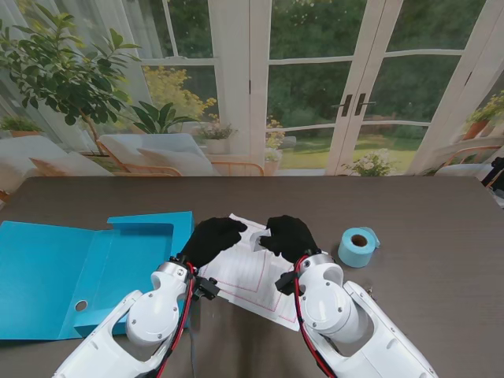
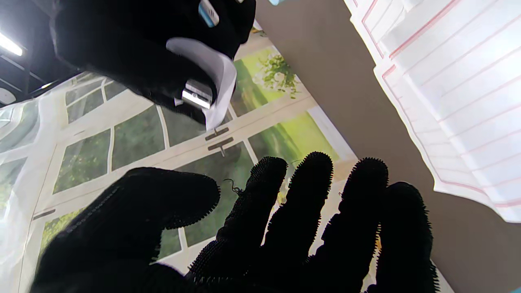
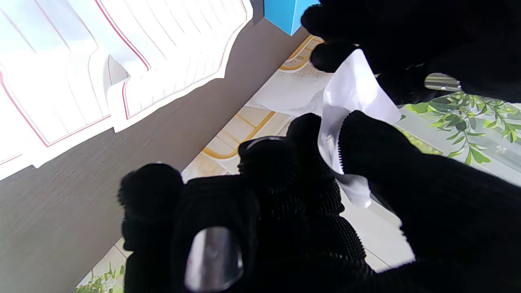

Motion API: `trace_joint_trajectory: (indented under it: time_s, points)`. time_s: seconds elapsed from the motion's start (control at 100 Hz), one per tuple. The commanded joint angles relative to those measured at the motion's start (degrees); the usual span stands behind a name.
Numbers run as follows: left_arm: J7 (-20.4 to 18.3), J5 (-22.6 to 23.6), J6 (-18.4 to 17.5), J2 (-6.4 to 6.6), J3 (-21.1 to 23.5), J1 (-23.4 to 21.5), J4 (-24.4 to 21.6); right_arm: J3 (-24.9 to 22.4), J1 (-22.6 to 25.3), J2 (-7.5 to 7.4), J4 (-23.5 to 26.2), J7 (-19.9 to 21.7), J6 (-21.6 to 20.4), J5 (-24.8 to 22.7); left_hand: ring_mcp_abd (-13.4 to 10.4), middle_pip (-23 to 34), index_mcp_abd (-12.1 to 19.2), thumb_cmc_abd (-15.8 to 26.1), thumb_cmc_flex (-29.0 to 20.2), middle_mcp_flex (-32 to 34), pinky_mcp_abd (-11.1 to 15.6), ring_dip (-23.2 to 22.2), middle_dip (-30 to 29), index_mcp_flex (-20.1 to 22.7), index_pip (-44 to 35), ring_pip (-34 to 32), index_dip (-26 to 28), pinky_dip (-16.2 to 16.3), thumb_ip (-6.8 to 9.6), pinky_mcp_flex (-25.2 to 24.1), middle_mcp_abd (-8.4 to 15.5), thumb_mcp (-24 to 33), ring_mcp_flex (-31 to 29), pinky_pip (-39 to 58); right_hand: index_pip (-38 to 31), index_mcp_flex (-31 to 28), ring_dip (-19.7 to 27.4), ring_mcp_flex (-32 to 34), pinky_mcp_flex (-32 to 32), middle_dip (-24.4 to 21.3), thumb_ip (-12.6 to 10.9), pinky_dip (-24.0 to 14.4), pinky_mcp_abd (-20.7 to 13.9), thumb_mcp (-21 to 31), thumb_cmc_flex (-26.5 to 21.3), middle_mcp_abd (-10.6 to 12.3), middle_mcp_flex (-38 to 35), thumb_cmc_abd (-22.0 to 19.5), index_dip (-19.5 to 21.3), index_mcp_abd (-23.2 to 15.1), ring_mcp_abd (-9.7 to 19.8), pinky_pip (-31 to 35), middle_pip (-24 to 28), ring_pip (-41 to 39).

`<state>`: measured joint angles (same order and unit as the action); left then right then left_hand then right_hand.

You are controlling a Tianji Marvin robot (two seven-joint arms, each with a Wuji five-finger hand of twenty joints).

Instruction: Peel a label from the label roll, stick it on the side of the file box and file the documents

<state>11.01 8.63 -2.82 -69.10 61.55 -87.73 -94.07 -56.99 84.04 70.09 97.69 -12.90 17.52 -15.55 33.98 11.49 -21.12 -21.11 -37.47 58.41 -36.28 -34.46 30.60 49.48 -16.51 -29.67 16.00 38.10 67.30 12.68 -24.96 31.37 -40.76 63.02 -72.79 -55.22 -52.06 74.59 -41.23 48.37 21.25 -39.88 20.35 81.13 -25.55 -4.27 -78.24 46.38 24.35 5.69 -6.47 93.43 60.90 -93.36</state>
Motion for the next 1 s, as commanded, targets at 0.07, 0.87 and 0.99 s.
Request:
trace_joint_trajectory:
  time_s: [0.07,0.87,0.99]
  points:
    - [-0.73,1.92,1.66,0.48,3.03,-1.70,-2.43,-0.43,0.38,-0.04,0.42,0.95,0.16,0.13,1.47,-0.93,0.96,0.79,0.47,-3.23,2.73,0.59,-1.11,-0.75,2.15,1.65,-0.42,-0.38,-0.38,-2.75,-0.82,0.93,2.42,-2.14,-2.16,-0.95,-1.01,0.73,-23.42,-0.32,0.89,-1.17,-1.64,5.70,-0.03,-0.73,-4.72,1.80,2.25,2.47,7.99,3.22,1.24,-2.49]
    - [-16.82,3.64,33.04,3.89,17.13,-5.32,-5.26,-2.77,1.39,-0.57,1.32,1.45,-1.98,-0.12,-0.19,-3.68,-6.06,9.01,12.27,-19.88,10.06,0.27,-1.79,-15.07,12.55,6.25,-5.72,5.05,-14.43,-8.62,-3.83,-8.11,14.69,-3.65,-1.69,-0.53,-0.79,0.70,-23.22,-0.10,0.50,-1.04,-0.73,4.54,-0.17,-1.04,-4.72,0.96,2.28,2.27,7.07,2.25,0.29,-2.16]
    - [-17.75,-0.81,35.77,3.52,16.48,-2.83,-2.67,-3.10,1.38,-0.56,1.21,1.42,-2.24,0.15,0.18,-3.11,-6.29,8.74,12.79,-18.82,9.94,-1.11,-0.54,-14.89,11.99,4.06,-6.02,6.39,-14.98,-8.03,-4.05,-7.87,14.00,0.00,-1.67,-0.51,-0.77,0.69,-23.23,-0.04,0.48,-1.09,-0.45,4.41,-0.24,-1.21,-4.70,0.90,2.30,2.24,6.94,2.22,0.11,-2.19]
